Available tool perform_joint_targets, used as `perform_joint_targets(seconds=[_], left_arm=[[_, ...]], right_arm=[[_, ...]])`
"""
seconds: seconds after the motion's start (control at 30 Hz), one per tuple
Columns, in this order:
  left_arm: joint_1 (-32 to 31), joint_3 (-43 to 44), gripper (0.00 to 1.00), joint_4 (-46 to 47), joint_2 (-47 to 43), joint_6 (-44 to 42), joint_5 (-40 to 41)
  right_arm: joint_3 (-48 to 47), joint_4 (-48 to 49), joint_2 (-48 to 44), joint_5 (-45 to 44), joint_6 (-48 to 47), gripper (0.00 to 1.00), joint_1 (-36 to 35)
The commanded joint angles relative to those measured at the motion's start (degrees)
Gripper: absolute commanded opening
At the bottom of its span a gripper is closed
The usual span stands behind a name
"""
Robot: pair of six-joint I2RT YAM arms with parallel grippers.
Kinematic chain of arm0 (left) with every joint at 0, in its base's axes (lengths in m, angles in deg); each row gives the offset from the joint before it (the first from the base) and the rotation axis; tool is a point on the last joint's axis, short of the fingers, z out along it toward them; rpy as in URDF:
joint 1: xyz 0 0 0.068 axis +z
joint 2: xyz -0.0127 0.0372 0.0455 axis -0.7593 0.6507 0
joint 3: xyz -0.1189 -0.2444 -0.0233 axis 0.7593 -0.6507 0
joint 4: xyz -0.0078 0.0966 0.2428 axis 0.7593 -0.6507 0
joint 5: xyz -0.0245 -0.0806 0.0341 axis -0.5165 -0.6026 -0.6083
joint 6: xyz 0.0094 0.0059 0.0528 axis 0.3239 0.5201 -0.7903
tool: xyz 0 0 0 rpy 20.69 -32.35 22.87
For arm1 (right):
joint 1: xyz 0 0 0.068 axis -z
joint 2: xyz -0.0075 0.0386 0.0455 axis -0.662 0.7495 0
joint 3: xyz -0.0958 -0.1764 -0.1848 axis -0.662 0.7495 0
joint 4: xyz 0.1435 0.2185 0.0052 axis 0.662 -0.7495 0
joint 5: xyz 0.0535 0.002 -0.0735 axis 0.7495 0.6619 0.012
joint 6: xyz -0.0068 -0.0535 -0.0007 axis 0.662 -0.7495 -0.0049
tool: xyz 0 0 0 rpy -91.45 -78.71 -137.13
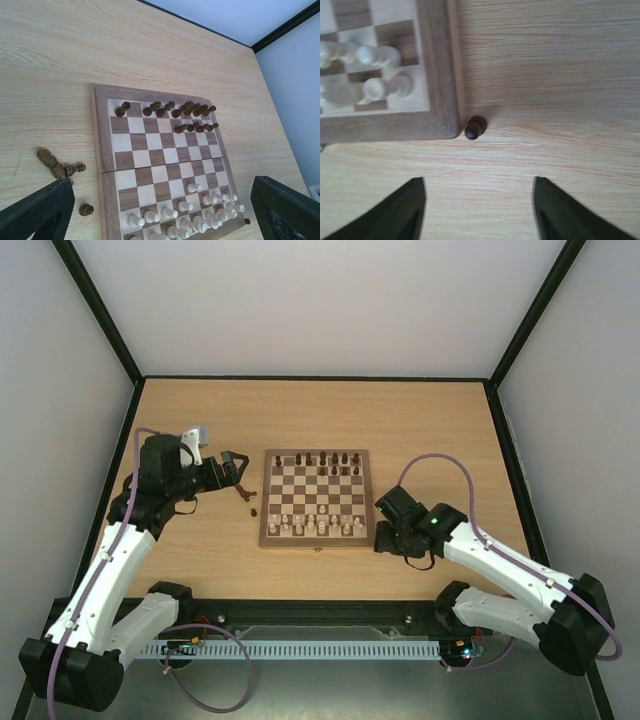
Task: Set up the chess pieces on the board
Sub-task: Pick up the chess piece at the center of the board.
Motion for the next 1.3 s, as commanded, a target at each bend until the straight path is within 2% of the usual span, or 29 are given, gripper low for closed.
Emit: perform_joint_targets(seconds=[0.0, 0.23, 0.9, 1.27], left_arm=[[0.5, -0.6, 1.0, 1.2, -0.8, -0.1, -1.6], [0.5, -1.1, 0.99, 1.5, -0.7, -0.1, -2.1], [0.5, -1.4, 1.0, 1.7, -0.5, -0.1, -2.2], [0.5, -1.5, 0.99, 1.9, -0.1, -0.1, -2.2]], right_arm=[[2.2, 1.8, 3.8, -2.5, 2.1, 0.52, -0.2], [3.5, 6.6, 8.5, -2.9, 1.9, 0.41, -0.1], [3.2, 9.6, 15.1, -3.9, 1.0, 0.35, -0.2], [3.6, 9.9, 16.4, -4.7, 1.3, 0.28, -0.1]])
